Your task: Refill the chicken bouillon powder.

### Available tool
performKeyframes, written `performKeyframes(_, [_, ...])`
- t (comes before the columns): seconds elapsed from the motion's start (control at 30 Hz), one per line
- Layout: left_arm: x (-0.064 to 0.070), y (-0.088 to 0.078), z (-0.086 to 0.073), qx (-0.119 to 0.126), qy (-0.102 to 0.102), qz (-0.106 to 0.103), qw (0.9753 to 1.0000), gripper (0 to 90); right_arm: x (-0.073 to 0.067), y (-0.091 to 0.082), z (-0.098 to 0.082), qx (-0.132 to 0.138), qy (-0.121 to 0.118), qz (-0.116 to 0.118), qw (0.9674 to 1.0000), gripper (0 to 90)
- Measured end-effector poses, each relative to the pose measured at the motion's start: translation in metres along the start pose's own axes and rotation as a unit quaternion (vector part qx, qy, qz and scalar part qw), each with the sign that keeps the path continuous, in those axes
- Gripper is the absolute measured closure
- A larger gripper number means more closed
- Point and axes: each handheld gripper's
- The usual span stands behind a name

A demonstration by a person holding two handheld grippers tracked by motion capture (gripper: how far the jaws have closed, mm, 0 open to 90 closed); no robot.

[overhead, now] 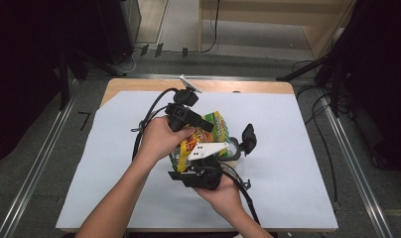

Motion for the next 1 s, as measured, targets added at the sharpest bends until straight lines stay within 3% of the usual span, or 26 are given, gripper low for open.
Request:
performKeyframes(0.43, [0.0009, 0.0, -0.0009, 0.0, 0.012, 0.005, 0.9999, 79.4, -0.0004, 0.0, 0.0, 0.0, -0.001, 0.001, 1.0, 73.1])
performKeyframes(1.0, [0.0043, -0.0015, -0.0011, 0.0, -0.002, -0.024, 0.9997, 77.3, 0.0006, 0.0007, -0.0016, 0.002, 0.0, 0.008, 1.0, 75.4])
Point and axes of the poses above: each handheld gripper's, and its own axes: y roughly forward along the jaws, z roughly out of its top, x roughly to its right, and after that the axes turned 2 degrees about x, right-handed
